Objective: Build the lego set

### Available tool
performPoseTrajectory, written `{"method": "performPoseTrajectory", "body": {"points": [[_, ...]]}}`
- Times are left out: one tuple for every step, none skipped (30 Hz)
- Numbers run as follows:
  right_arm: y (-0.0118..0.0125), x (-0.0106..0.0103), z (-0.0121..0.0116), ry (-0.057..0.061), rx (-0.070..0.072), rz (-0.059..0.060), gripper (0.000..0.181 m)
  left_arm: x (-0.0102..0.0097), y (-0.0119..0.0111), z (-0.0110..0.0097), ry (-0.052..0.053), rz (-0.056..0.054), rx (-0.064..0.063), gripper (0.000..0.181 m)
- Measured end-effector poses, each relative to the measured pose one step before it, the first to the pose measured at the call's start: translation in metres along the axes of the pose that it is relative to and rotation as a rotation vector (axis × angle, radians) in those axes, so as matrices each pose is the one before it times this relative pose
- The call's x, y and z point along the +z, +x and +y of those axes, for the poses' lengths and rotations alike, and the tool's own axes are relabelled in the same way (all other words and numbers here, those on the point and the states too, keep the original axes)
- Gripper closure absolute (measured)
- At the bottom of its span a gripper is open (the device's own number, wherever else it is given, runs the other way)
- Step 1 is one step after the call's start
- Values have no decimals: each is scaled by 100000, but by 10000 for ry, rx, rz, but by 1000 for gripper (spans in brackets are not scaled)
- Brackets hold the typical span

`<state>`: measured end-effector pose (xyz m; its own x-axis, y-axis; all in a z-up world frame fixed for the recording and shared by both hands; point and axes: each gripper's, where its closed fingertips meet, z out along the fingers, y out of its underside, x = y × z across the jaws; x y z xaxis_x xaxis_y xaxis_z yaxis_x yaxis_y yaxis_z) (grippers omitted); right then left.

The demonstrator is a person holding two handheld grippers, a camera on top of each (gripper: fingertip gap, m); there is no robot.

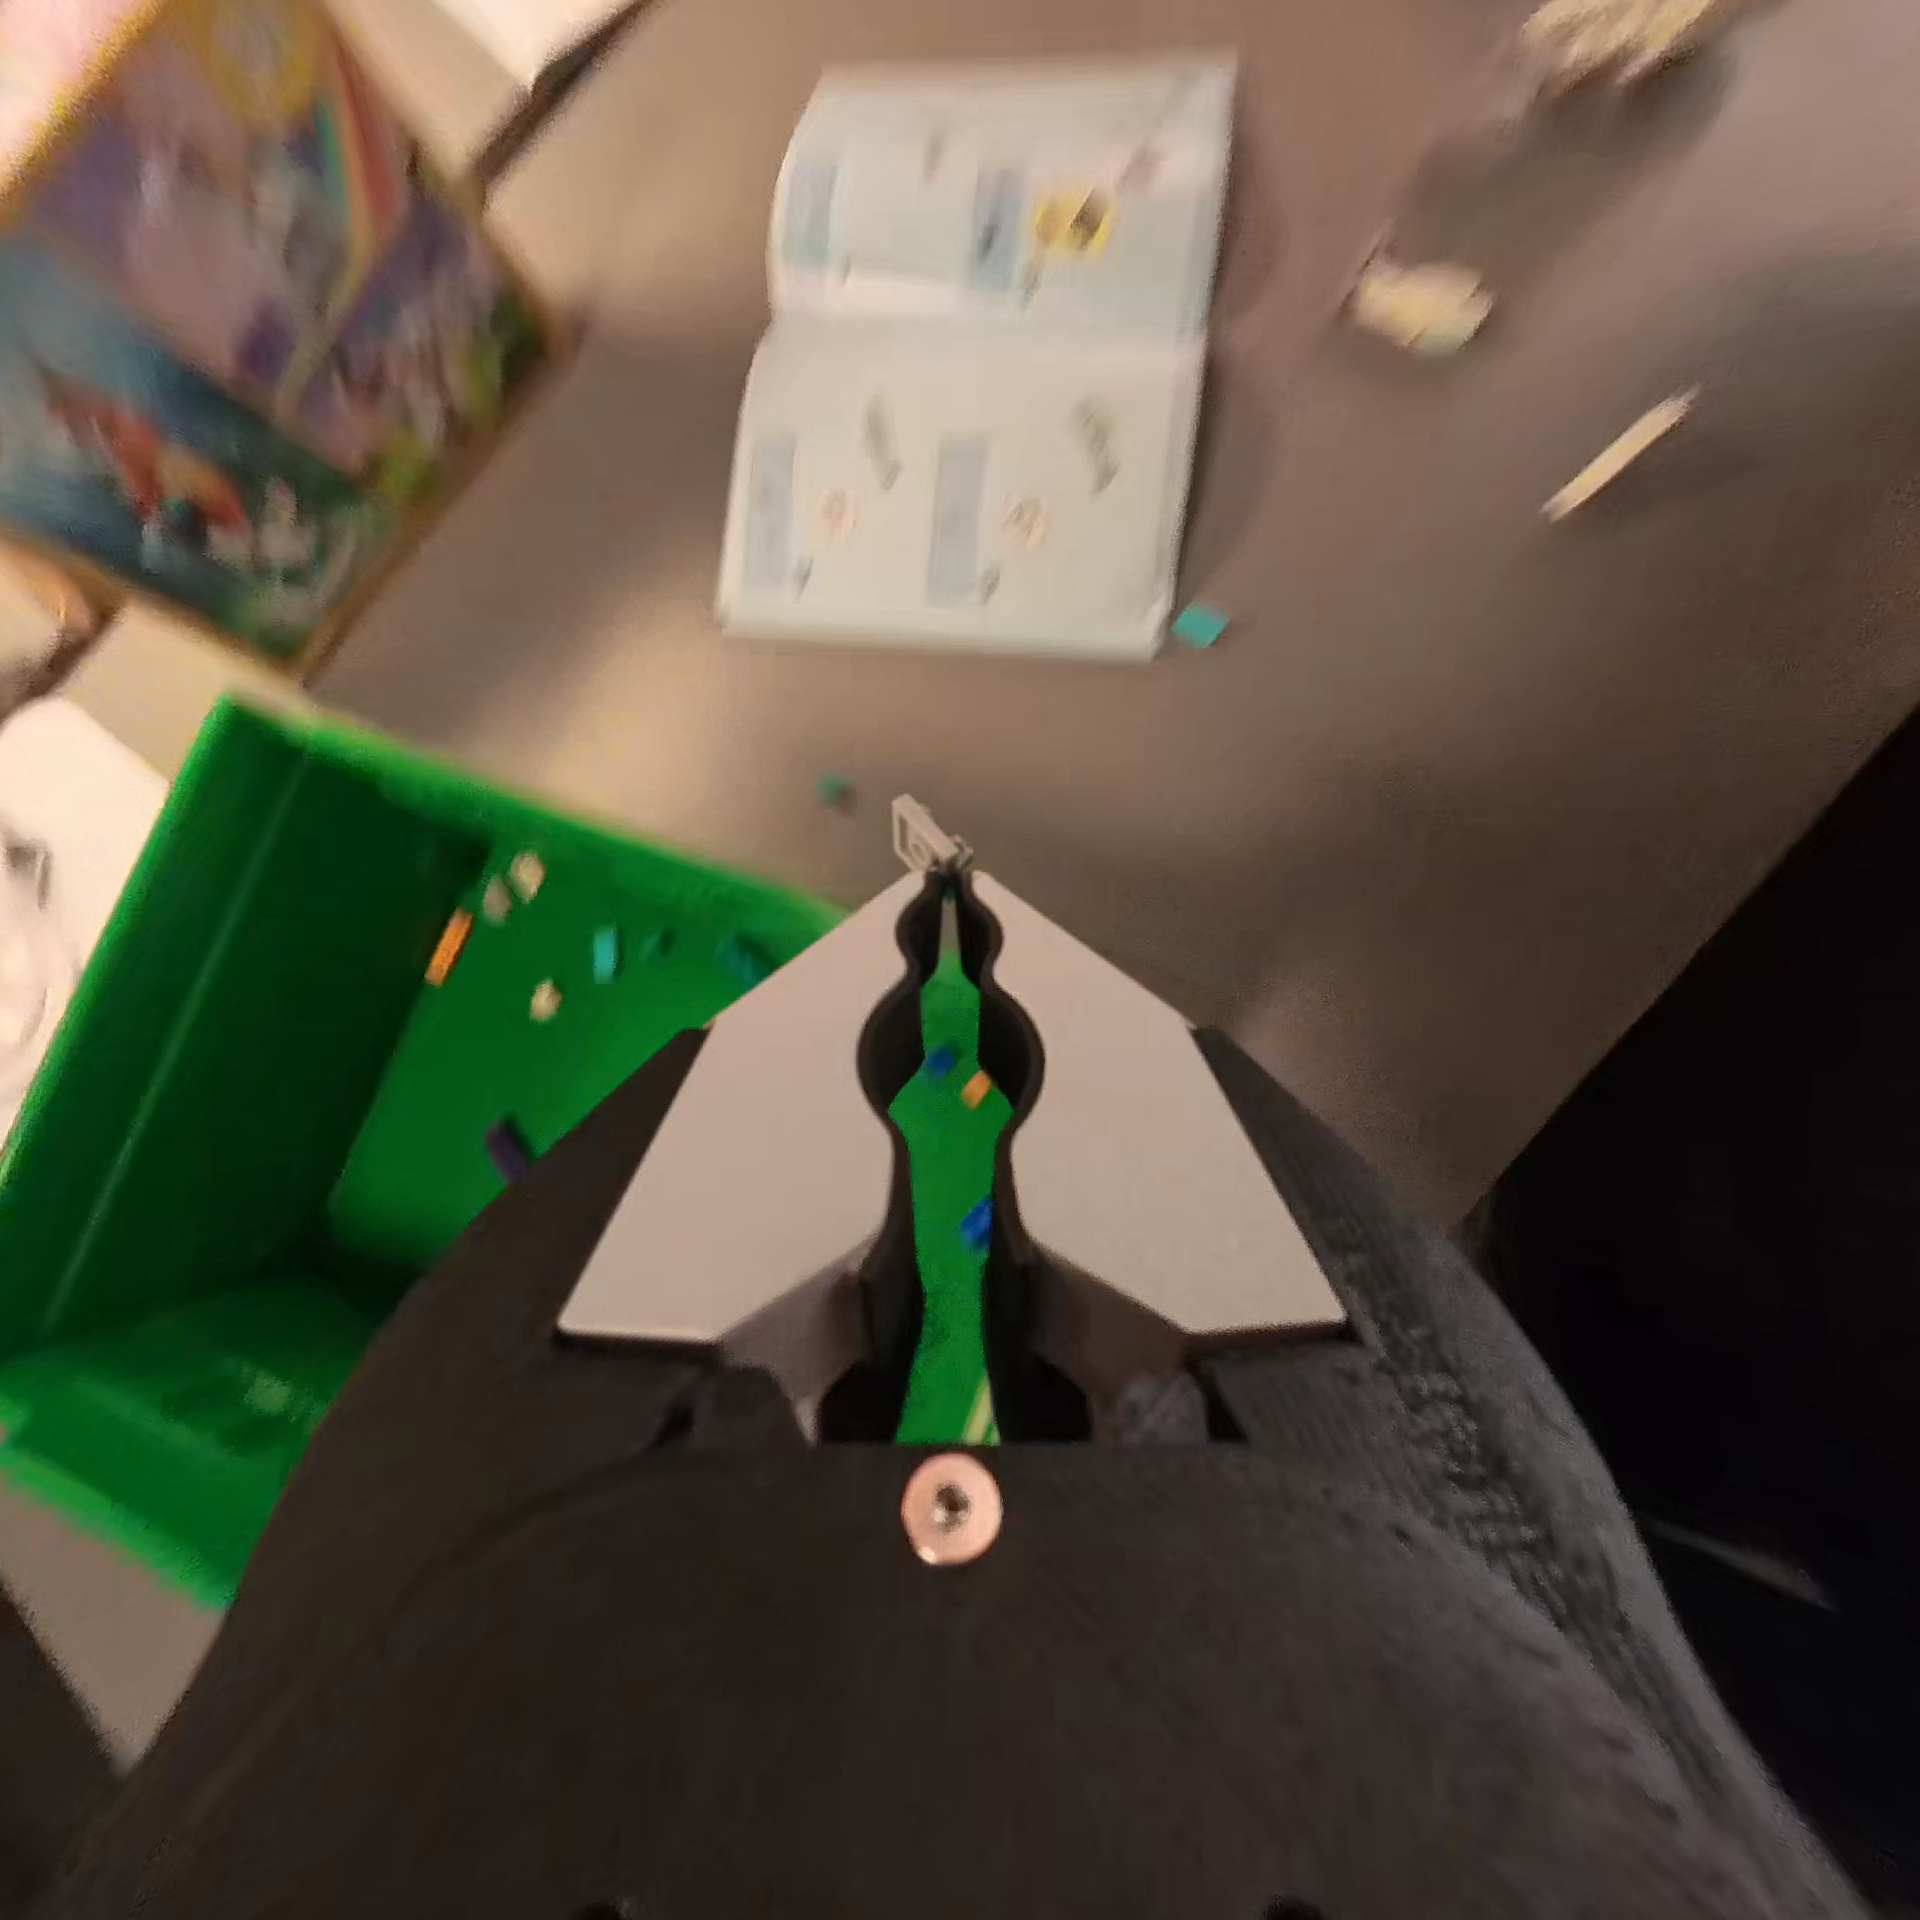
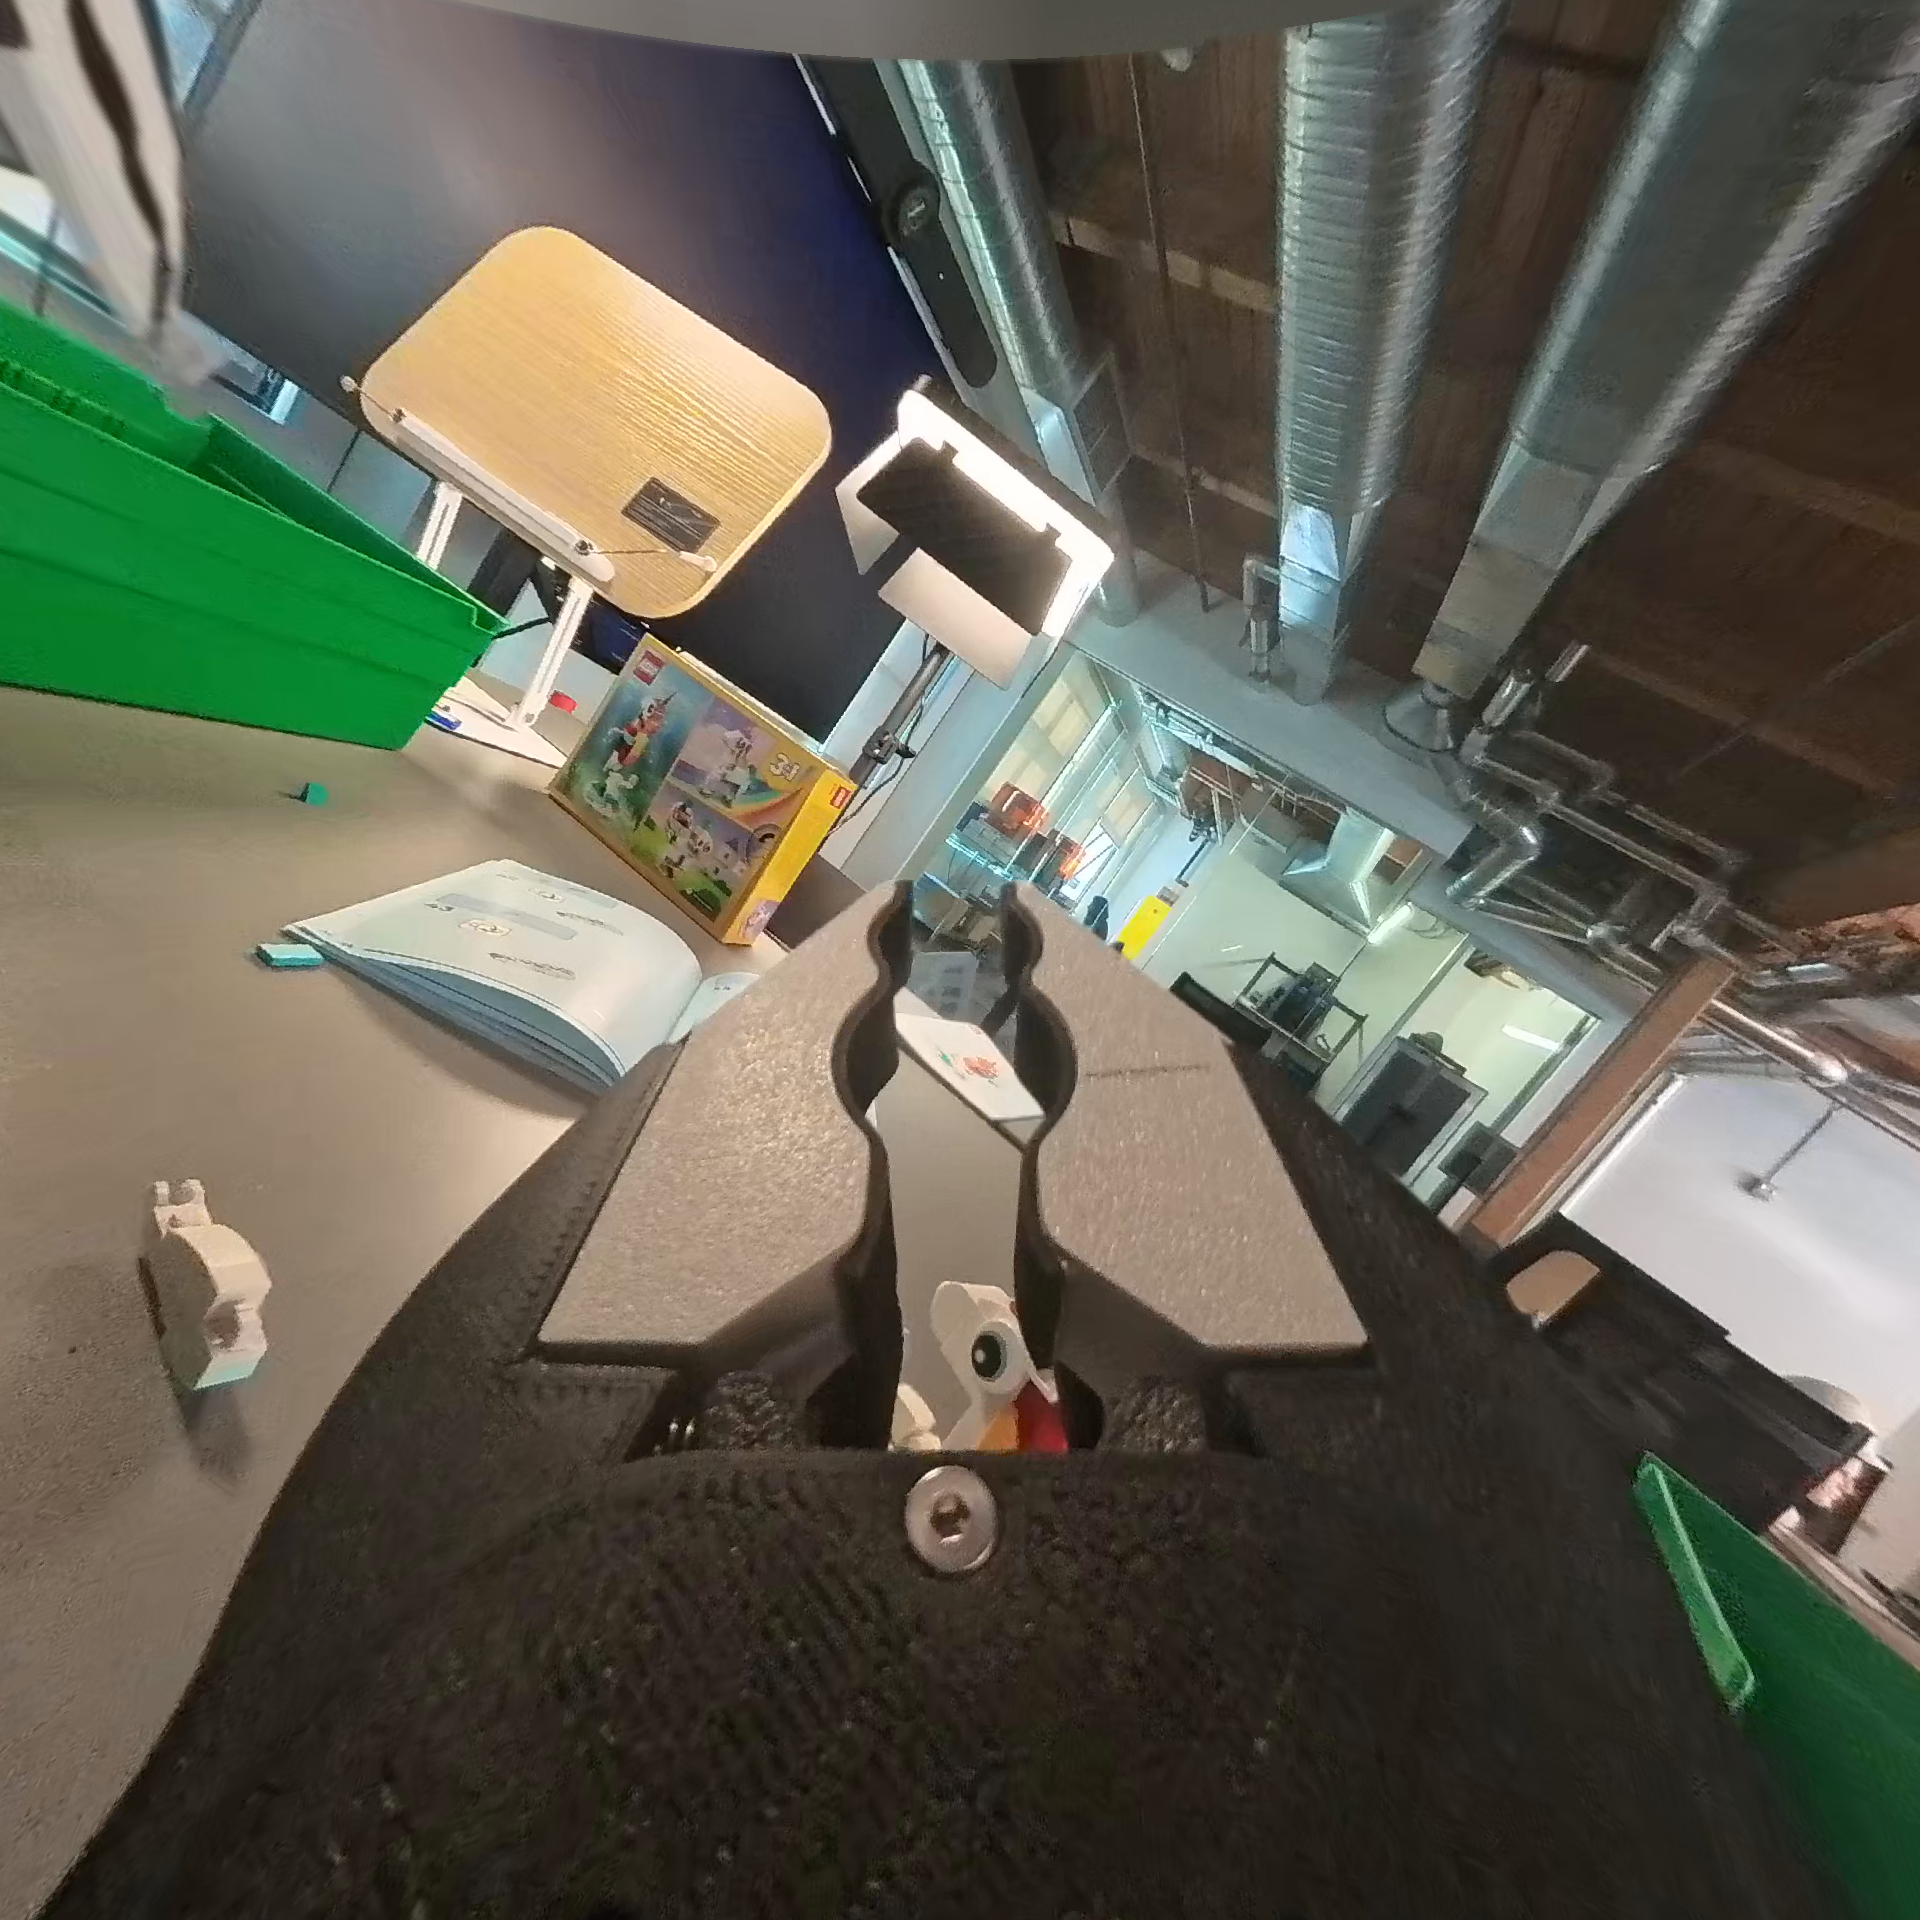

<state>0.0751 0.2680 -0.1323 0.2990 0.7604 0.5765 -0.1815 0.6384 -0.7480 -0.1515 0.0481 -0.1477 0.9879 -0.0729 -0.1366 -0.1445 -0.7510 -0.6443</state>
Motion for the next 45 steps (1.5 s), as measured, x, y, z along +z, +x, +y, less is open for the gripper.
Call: {"method": "performPoseTrajectory", "body": {"points": [[-31, -66, -103, 22, -28, -14, 167, 318, 2114, -1593, 606, 241, 243, 180], [-32, -96, -189, 83, -40, 0, 167, 675, 2169, -1439, 609, 356, 104, 180], [-85, -78, -172, 74, -62, -33, 167, 1075, 2256, -956, 445, 541, 53, 180], [-156, -46, -96, 26, -91, -57, 167, 1418, 2063, -365, 190, 633, -88, 180], [-198, -30, -57, 1, -143, -69, 167, 1611, 1608, -90, 138, 590, -268, 180], [-240, -20, -34, -10, -198, -71, 167, 1683, 1395, -59, 244, 742, -458, 180], [-274, -15, -29, -15, -225, -76, 167, 1722, 1282, 73, 253, 992, -789, 180], [-332, 3, -13, -28, -223, -102, 167, 1695, 1113, 344, 132, 1212, -998, 179], [-378, 13, -22, -30, -217, -126, 167, 1558, 468, 596, -66, 1059, -1056, 179], [-375, -8, -90, 6, -214, -123, 167, 1352, -320, 608, -108, 664, -895, 179], [-359, -12, -156, 49, -202, -119, 167, 1146, -687, 600, -155, 403, -713, 179], [-366, -23, -185, 59, -178, -133, 167, 929, -772, 592, -237, 252, -599, 179], [-353, -15, -145, 45, -154, -134, 168, 723, -680, 492, -261, 171, -488, 179], [-296, -21, -155, 44, -132, -111, 168, 464, -587, 296, -200, 84, -347, 179], [-255, -31, -171, 58, -104, -97, 168, 283, -401, 160, -161, 75, -278, 179], [-250, -25, -151, 56, -72, -106, 168, 117, -155, 18, -90, 129, -179, 179], [-248, 6, -98, 28, -38, -121, 168, 8, -114, -24, -91, 131, -194, 179], [-299, 30, -40, -8, 7, -165, 168, -58, -391, 31, -144, -21, -195, 179], [-533, 49, -23, -25, 80, -313, 168, -104, -597, 45, -143, -137, -162, 179], [-865, 97, -33, -15, 170, -537, 169, -156, -248, -208, 41, 79, -142, 179], [-1139, 191, 19, -40, 231, -709, 170, -202, -227, -219, 71, 44, -174, 179], [-1216, 298, 114, -104, 238, -752, 168, -211, -193, -111, 13, -7, -101, 179], [-965, 327, 109, -126, 169, -597, 165, -191, -245, -19, -37, -79, -94, 179], [-582, 293, 26, -85, 36, -325, 163, -136, -340, 141, -138, -134, -148, 179], [-350, 222, -43, -39, -48, -166, 163, -73, -268, 173, -155, -107, -116, 179], [-312, 195, -2, -48, -17, -163, 163, -71, -104, -37, -11, -65, -42, 179], [-319, 181, 134, -103, 59, -199, 164, -79, -103, -116, 65, -125, 25, 179], [-251, 180, 229, -143, 77, -173, 164, -96, -104, -97, 65, -176, 78, 179], [-80, 111, 233, -128, 27, -70, 164, -115, -97, -62, 64, -189, 81, 179], [43, 41, 205, -91, -5, 25, 164, -142, -32, -90, 108, -175, 92, 176], [102, 11, 186, -69, 15, 64, 164, -155, -21, -96, 119, -173, 88, 173], [127, -23, 166, -55, 39, 81, 164, -191, -93, -108, 144, -246, 107, 171], [165, -37, 169, -50, 51, 91, 164, -221, -233, -117, 151, -368, 115, 170], [190, -38, 196, -65, 52, 104, 164, -234, -196, -80, 132, -376, 144, 168], [248, -51, 212, -72, 32, 142, 164, -262, -156, -128, 155, -341, 80, 164], [333, -87, 180, -56, -2, 197, 164, -296, -64, -219, 165, -215, 37, 157], [447, -127, 139, -28, -30, 270, 165, -326, -70, -299, 200, -161, 55, 147], [635, -179, 81, 7, -60, 379, 166, -378, -151, -423, 288, -243, 129, 140], [773, -204, 78, 19, -75, 458, 166, -498, 287, -651, 501, -64, 328, 140], [850, -211, 155, -17, -59, 481, 167, -664, 796, -859, 672, 123, 431, 140], [930, -208, 204, -48, -40, 513, 167, -799, 1143, -919, 712, 217, 573, 140], [1026, -209, 181, -37, -18, 545, 168, -963, 1077, -995, 748, 82, 669, 141], [1059, -191, 179, -26, 20, 546, 169, -1134, 719, -1054, 745, -189, 679, 143], [1077, -170, 179, -33, 58, 542, 169, -1305, 382, -1062, 704, -376, 666, 143], [1086, -154, 169, -35, 84, 535, 170, -1454, 54, -1134, 719, -503, 622, 143]]}}
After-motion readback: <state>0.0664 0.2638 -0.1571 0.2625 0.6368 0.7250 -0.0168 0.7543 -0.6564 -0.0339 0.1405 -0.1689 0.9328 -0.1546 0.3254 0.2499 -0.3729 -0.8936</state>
